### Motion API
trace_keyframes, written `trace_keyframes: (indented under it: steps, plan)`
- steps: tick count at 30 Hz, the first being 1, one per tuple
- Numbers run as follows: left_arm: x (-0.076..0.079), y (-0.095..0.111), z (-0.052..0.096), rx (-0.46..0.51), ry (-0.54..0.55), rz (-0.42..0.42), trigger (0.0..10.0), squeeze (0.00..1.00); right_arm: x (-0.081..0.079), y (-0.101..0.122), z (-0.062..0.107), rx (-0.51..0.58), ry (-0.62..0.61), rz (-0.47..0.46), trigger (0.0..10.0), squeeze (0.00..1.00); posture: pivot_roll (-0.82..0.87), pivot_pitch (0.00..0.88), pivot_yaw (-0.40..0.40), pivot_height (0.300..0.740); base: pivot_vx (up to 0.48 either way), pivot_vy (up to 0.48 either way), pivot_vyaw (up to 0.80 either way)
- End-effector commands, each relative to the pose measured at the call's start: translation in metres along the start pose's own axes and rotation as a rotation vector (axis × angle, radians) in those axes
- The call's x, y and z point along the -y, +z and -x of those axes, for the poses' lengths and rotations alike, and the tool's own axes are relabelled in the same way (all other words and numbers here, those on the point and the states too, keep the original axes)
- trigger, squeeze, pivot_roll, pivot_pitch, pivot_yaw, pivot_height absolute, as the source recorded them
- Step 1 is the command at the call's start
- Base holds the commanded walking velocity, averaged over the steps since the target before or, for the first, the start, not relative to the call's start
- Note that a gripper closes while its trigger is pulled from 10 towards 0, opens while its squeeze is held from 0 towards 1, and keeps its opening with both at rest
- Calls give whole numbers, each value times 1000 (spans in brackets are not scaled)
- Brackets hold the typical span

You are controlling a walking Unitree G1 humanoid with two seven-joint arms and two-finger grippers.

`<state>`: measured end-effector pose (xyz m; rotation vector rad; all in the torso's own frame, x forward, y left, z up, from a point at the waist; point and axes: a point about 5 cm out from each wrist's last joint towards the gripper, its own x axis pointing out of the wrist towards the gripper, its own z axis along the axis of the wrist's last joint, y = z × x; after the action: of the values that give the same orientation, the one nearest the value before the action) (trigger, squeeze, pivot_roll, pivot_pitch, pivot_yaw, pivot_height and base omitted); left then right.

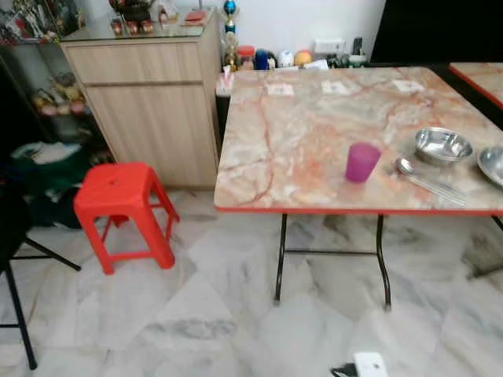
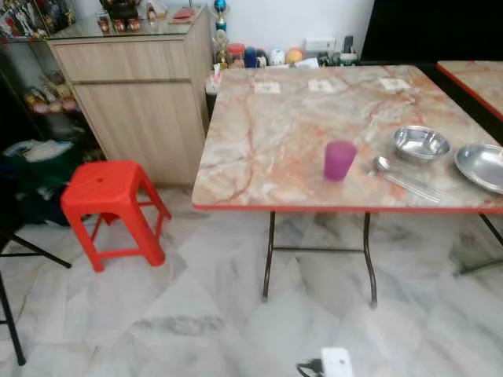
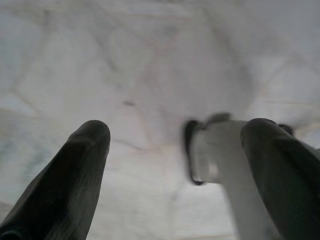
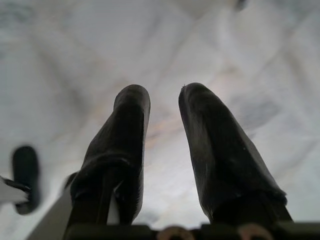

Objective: Setting the table

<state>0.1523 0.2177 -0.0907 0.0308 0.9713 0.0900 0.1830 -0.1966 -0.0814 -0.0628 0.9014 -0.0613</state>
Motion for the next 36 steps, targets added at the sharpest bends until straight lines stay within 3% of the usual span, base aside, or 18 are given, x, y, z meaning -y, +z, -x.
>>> trace_keyframes:
  steps: [1,21,36]
  plan:
    - [-19,24,-3,31,36,160,10000,0,-2,16,-5,-33,19,-285,10000,0,59,0,-23,740,0,-480,0]
    - [-20,17,-2,5,50,158,10000,0,-1,15,-5,-38,23,-269,10000,0,58,0,-27,740,0,-469,0]
    - [-18,15,-2,4,41,155,10000,0,0,16,-5,-36,20,-269,10000,0,55,0,-31,740,0,0,0]
